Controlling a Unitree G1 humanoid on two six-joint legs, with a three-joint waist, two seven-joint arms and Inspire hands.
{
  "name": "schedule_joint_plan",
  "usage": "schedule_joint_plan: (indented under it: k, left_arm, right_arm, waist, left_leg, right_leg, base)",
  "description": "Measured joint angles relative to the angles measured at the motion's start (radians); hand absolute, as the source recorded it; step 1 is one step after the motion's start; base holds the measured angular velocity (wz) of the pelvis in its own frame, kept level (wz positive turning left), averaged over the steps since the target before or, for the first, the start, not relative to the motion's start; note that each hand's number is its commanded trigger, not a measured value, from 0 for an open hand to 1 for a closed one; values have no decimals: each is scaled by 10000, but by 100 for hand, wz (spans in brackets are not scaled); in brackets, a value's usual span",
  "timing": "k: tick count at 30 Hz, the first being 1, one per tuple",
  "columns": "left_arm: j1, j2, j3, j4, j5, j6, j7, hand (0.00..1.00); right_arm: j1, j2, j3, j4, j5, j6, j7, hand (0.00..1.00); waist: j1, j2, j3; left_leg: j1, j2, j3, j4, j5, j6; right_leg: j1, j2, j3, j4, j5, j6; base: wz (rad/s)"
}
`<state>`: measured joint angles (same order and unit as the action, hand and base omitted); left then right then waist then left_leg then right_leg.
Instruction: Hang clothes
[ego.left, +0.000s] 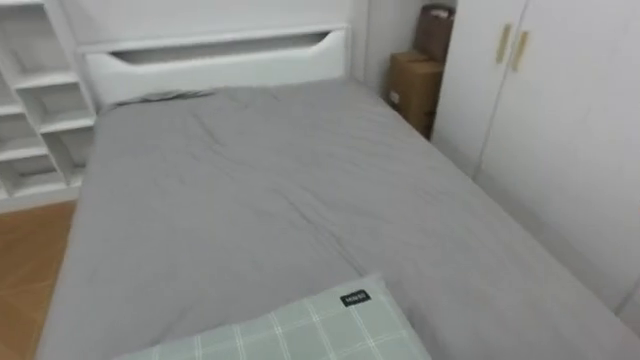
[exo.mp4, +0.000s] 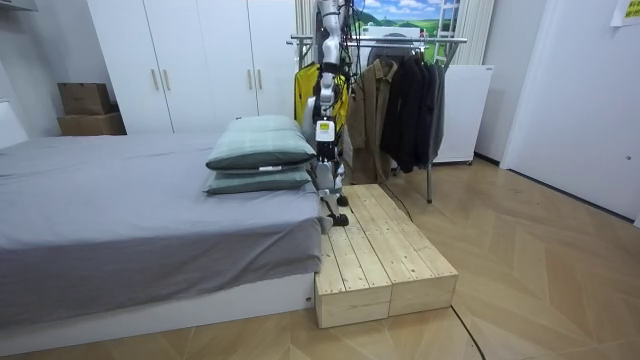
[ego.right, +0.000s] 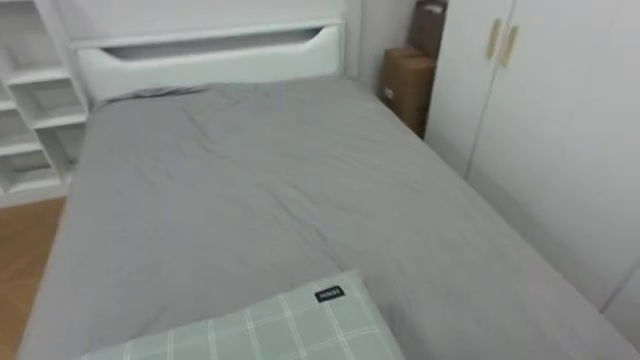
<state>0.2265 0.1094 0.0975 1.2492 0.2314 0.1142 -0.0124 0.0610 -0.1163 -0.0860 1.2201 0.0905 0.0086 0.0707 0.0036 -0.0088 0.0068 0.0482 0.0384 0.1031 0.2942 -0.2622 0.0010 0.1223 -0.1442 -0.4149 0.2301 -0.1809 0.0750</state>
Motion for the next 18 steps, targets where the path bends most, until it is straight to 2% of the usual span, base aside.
schedule_joint_plan:
  k: [2,5,8,14,18]
  left_arm:
    - [83,16,54,-23,-1,114,-41,0]
    - [203,-19,267,-25,-17,175,-207,0]
    - [156,-58,338,-37,-41,159,-195,0]
    - [48,-64,479,-111,0,163,-11,0]
    - [-168,-65,472,-108,260,123,84,0]
  right_arm:
    - [15,1,104,-4,-13,171,94,0]
    - [14,13,257,-28,-263,178,238,0]
    - [38,5,471,-15,-300,179,268,0]
    - [23,-50,1059,-16,-284,208,467,0]
    - [-3,-55,1020,147,-289,282,675,0]
  waist:
    - [62,13,-8]
    - [113,-18,-8]
    - [315,-67,14]
    - [315,-134,33]
    - [207,-158,37]
  left_leg:
    - [-15,-61,-210,18,-9,14]
    - [-9,-128,-461,66,-8,13]
    - [-10,-145,-566,132,-9,10]
    - [-165,-134,-940,85,-33,-59]
    - [-612,-114,-1362,499,-45,-130]
  right_leg:
    - [140,81,304,-128,-2,6]
    - [235,94,638,-132,-53,86]
    - [388,144,922,-295,-60,97]
    - [511,288,831,-493,-84,67]
    - [541,390,440,-526,-96,40]
  base:
    - [37]
    - [24]
    - [11]
    - [18]
    - [34]
